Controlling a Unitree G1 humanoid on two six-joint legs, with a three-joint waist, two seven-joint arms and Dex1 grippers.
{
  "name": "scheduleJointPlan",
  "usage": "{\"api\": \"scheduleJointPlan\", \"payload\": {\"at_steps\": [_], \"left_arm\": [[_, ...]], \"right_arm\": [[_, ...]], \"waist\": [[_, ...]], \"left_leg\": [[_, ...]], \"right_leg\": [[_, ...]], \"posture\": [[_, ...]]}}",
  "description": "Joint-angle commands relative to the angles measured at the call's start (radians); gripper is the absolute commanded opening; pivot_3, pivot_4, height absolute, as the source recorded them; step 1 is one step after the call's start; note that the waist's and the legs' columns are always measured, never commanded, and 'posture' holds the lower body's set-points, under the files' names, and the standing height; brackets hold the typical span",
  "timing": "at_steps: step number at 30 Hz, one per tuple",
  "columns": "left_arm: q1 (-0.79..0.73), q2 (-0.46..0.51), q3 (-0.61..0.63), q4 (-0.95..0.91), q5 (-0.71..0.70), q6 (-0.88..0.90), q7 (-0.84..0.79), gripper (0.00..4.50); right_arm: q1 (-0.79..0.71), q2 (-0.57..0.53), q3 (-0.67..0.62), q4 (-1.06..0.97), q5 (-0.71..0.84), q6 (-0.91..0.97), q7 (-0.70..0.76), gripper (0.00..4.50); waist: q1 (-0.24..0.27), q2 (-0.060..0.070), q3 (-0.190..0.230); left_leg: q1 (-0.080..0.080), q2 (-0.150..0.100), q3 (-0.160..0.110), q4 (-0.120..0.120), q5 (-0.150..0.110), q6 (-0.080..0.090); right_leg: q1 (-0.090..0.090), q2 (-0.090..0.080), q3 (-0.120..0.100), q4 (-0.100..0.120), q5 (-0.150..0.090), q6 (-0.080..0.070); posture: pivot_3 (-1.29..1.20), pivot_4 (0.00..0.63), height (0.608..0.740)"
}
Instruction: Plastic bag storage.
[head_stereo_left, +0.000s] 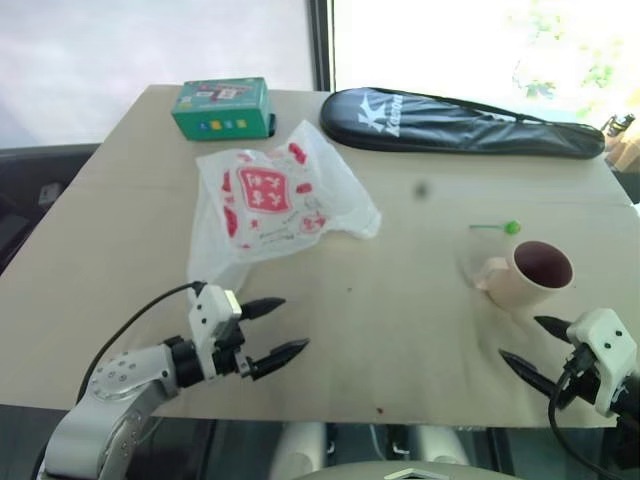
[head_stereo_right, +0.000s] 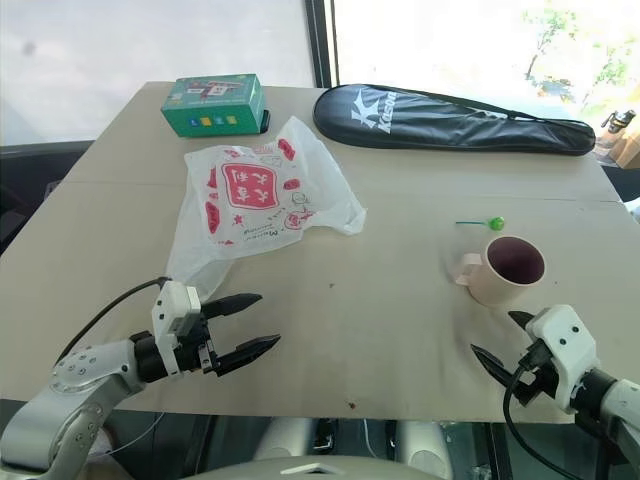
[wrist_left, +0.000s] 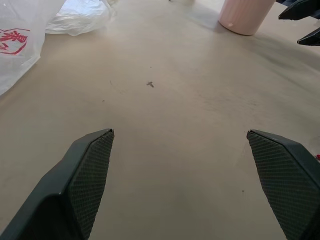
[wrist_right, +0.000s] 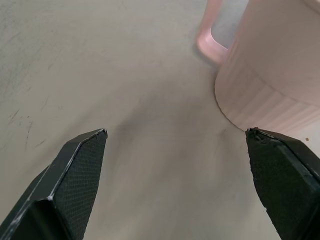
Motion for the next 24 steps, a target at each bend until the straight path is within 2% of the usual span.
{"api": "scheduleJointPlan", "payload": {"at_steps": [1,2,5,9,13,15,18,24], "left_arm": [[-0.037,-0.012,0.031,-0.032,-0.027,-0.014,0.032,4.43],[-0.07,-0.032,0.028,-0.017,-0.014,-0.025,0.063,4.43],[-0.133,-0.073,0.015,0.018,0.047,-0.055,0.141,4.43],[-0.197,-0.113,0.021,0.066,0.148,-0.113,0.258,4.43],[-0.233,-0.098,-0.003,0.075,0.451,-0.099,0.514,4.43],[-0.229,-0.057,-0.023,0.057,0.625,-0.041,0.615,4.43],[-0.209,0.039,-0.069,0.097,0.786,-0.165,0.628,4.43],[-0.25,0.084,-0.127,0.187,0.852,-0.185,0.583,4.43]], "right_arm": [[0.021,0.021,-0.017,-0.017,0.041,-0.122,0.075,4.5],[0.028,0.035,-0.003,-0.032,0.078,-0.17,0.129,4.5],[0.001,0.073,0.019,-0.057,0.14,-0.251,0.168,4.5],[-0.011,0.058,0.07,-0.084,0.126,-0.31,0.206,4.5],[-0.002,0.055,0.098,-0.095,0.12,-0.348,0.211,4.5],[-0.005,0.056,0.113,-0.088,0.109,-0.358,0.201,4.5],[-0.012,0.055,0.139,-0.074,0.09,-0.372,0.189,4.5],[-0.046,0.047,0.167,-0.072,0.08,-0.358,0.15,4.5]], "waist": [[0.0,0.0,0.0],[0.002,0.0,0.0],[0.003,0.001,0.0],[-0.001,0.0,0.0],[0.001,0.0,0.001],[0.002,-0.002,0.0],[0.001,-0.002,0.0],[0.002,-0.001,0.0]], "left_leg": [[0.0,0.0,0.0,0.0,0.0,0.0],[0.0,0.0,0.0,0.0,0.0,0.0],[0.0,0.0,-0.002,0.0,0.0,0.0],[0.001,0.0,0.0,0.0,0.0,0.001],[0.001,0.0,0.0,0.0,0.0,0.001],[0.001,0.0,0.0,0.0,0.001,0.001],[0.001,0.0,0.0,0.0,0.0,0.001],[0.001,0.0,0.0,0.0,-0.002,-0.004]], "right_leg": [[0.0,0.0,0.0,0.0,0.0,0.0],[0.0,0.0,0.0,0.0,0.0,0.0],[0.001,0.0,-0.002,0.0,0.0,0.0],[0.002,0.001,0.0,0.0,0.0,0.001],[0.002,0.002,0.0,0.0,0.0,0.0],[0.002,0.002,0.0,0.0,0.0,0.0],[0.001,0.002,0.0,0.0,0.0,0.0],[0.001,-0.001,-0.001,0.0,0.002,-0.004]], "posture": [[0.0,0.15,0.74],[0.0,0.15,0.74],[0.0,0.15,0.74],[0.0,0.15,0.74],[0.0,0.15,0.74],[0.0,0.15,0.74],[0.0,0.15,0.74],[0.0,0.15,0.74]]}}
